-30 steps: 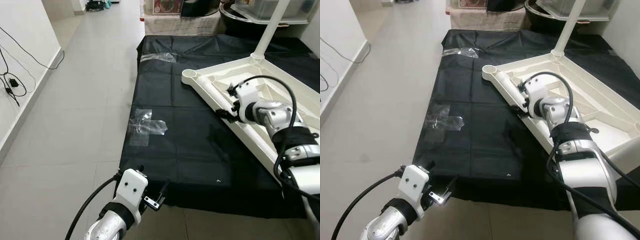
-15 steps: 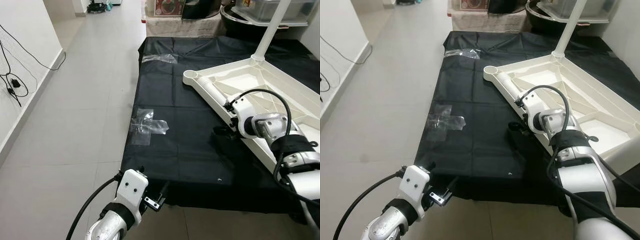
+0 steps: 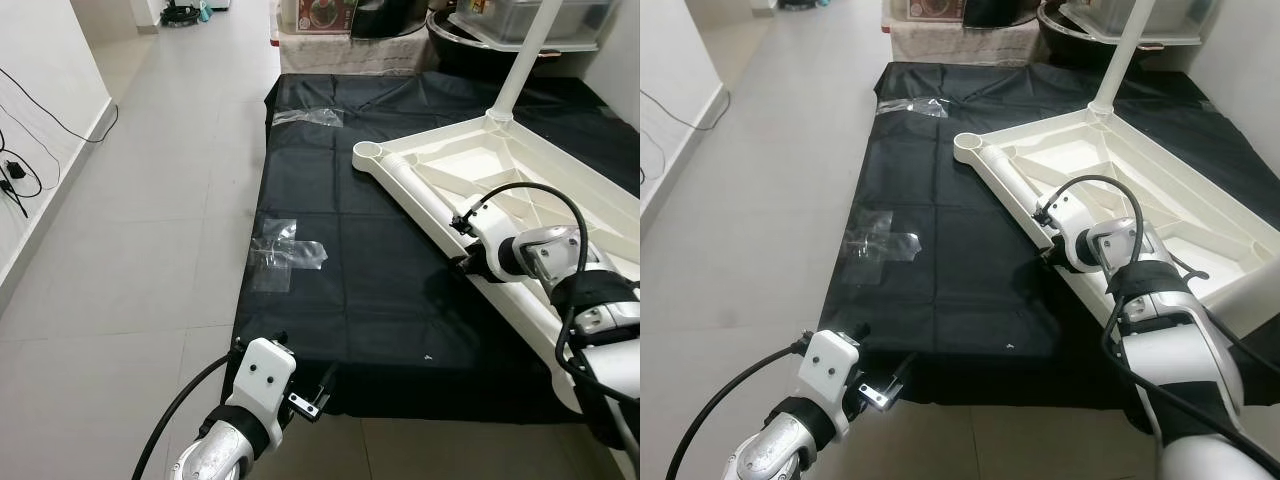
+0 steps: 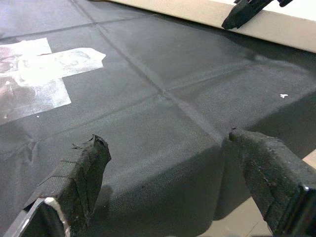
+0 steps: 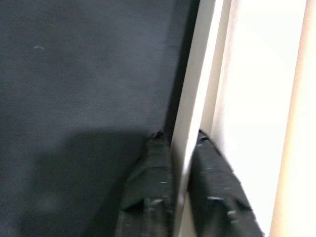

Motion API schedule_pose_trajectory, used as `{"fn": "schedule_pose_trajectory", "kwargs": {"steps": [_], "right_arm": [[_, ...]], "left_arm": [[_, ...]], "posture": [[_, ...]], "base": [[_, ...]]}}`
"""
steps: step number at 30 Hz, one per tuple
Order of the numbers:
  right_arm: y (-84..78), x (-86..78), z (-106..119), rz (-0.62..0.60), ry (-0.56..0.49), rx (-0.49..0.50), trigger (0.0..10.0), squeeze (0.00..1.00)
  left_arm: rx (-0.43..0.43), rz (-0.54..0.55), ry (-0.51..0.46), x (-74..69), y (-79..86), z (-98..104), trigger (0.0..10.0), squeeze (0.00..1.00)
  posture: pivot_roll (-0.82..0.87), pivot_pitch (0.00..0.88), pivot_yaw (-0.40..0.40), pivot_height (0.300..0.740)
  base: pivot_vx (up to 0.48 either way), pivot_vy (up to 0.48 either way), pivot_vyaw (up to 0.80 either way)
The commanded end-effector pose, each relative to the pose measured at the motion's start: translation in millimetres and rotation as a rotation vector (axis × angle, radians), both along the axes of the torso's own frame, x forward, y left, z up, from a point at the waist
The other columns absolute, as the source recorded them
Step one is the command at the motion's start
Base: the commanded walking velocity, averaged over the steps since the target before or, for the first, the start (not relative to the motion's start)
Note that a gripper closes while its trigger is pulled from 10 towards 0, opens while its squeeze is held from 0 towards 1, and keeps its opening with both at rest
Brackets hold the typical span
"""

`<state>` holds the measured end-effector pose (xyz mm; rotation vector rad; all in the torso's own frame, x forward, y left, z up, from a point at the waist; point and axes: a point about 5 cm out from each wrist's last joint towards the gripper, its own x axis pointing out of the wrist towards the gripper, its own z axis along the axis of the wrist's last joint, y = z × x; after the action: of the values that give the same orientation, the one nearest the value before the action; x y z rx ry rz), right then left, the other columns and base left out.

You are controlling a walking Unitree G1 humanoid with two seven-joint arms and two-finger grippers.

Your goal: Building children table

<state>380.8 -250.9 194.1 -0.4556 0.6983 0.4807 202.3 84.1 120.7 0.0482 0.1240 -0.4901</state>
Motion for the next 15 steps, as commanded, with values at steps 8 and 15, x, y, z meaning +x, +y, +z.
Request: {"fn": "schedule_pose_trajectory", "kwargs": {"steps": [8,15], "right_arm": [[21.9,-14.5,-15,0.359,0.134,0.032,0.0,0.0],[17.7,-22.5,-18,0.483,0.179,-0.039,0.0,0.0]], "left_arm": [[0.01,0.004,0.027,1.5,0.4,-6,10.0,0.0],[0.011,0.006,0.025,3.4,0.5,-6,10.0,0.0]], "posture": [[0.07,0.146,-0.055,0.74],[0.07,0.143,-0.055,0.74]], "base": [[0.0,0.0,0.0],[0.0,0.0,0.0]]}}
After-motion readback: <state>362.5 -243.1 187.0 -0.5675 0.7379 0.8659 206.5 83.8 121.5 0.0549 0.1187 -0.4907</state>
